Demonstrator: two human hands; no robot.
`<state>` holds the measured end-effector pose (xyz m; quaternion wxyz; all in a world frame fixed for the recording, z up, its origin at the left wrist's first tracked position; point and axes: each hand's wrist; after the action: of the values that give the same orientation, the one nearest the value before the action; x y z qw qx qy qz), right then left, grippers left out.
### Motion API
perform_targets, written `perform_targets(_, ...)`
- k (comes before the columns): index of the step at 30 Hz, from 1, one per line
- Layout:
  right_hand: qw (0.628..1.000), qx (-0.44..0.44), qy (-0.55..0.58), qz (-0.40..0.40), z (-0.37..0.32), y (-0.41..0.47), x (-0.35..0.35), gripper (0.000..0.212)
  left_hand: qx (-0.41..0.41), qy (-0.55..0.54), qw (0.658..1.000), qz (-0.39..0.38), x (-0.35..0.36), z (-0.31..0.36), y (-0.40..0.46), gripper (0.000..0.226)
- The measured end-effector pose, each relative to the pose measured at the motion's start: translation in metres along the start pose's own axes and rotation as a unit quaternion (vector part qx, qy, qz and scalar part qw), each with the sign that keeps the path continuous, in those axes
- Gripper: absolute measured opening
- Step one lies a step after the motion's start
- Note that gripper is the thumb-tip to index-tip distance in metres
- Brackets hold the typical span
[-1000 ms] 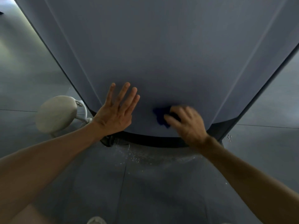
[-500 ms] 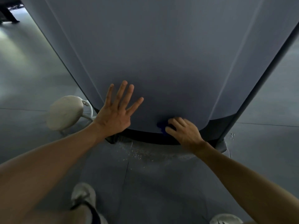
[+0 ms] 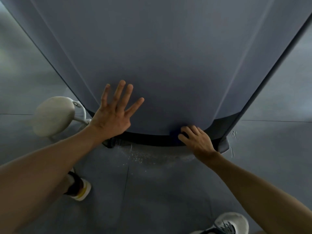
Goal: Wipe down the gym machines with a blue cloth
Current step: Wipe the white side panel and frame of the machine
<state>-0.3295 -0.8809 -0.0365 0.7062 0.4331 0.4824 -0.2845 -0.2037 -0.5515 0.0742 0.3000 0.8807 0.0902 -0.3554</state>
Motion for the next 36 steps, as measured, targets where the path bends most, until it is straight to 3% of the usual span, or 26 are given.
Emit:
perform_targets(2,0.999,0.006,0.007,0.036,0.002,0.012,-0.013,0.07,-0.005,-0.007,1.0,-0.015,-0.002,0.002,-0.002,0.082)
perform_targets(5,0.983,-0.029,-0.02,0.178,0.018,0.053,-0.077,0.034,-0.006,-0.004,1.0,-0.02,-0.004,0.003,-0.002,0.085)
perform_targets(8,0.947,0.028,-0.032,0.319,0.039,0.084,-0.15,0.029,-0.012,-0.015,1.0,-0.012,-0.005,0.003,0.001,0.088)
perform_targets(10,0.937,0.063,-0.038,0.342,0.048,0.092,-0.169,0.026,-0.007,-0.032,0.999,-0.014,-0.007,0.004,0.001,0.092)
perform_targets(13,0.95,0.069,-0.04,0.302,0.039,0.078,-0.142,0.021,-0.008,-0.035,0.998,-0.042,-0.01,0.003,0.0,0.097)
perform_targets(15,0.974,0.016,-0.035,0.225,0.029,0.049,-0.096,0.016,-0.007,-0.019,0.999,-0.048,-0.01,0.004,-0.001,0.096)
perform_targets(16,0.986,-0.017,-0.034,0.161,0.026,0.032,-0.072,0.023,-0.007,-0.008,0.999,-0.039,-0.009,0.005,-0.001,0.093)
perform_targets(19,0.999,-0.032,-0.013,0.017,0.029,0.004,-0.038,0.071,-0.02,-0.007,1.0,-0.016,-0.006,0.01,0.0,0.086)
perform_targets(21,0.998,-0.052,-0.006,0.037,0.036,0.016,-0.054,0.067,-0.023,-0.005,1.0,-0.015,-0.008,0.01,-0.001,0.086)
perform_targets(23,0.988,-0.07,-0.036,0.136,0.046,0.039,-0.09,0.043,-0.018,-0.004,1.0,-0.024,-0.01,0.009,-0.001,0.088)
perform_targets(25,0.961,-0.035,-0.07,0.264,0.064,0.064,-0.134,0.025,-0.025,-0.009,0.999,-0.024,-0.011,0.009,0.0,0.087)
perform_targets(28,0.931,0.004,-0.142,0.336,0.084,0.074,-0.159,0.02,-0.033,-0.029,0.999,-0.032,-0.013,0.014,0.0,0.085)
perform_targets(30,0.943,0.035,-0.12,0.309,0.079,0.06,-0.138,0.013,-0.033,-0.024,0.998,-0.038,-0.014,0.014,0.001,0.083)
perform_targets(32,0.97,0.07,-0.034,0.23,0.06,0.031,-0.093,0.01,-0.033,-0.023,0.998,-0.042,-0.015,0.015,0.001,0.08)
perform_targets(36,0.999,0.015,-0.034,0.033,0.031,-0.02,-0.019,0.074,-0.049,-0.042,0.996,-0.064,-0.019,0.027,0.001,0.081)
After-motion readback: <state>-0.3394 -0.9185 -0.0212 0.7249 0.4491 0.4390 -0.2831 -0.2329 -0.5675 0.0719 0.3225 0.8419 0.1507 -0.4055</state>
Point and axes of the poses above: each hand's wrist, its own y-axis towards the middle knuckle, its own x-axis out of the palm, z = x × y, and after that the axes turned 4 degrees about -z, right-handed
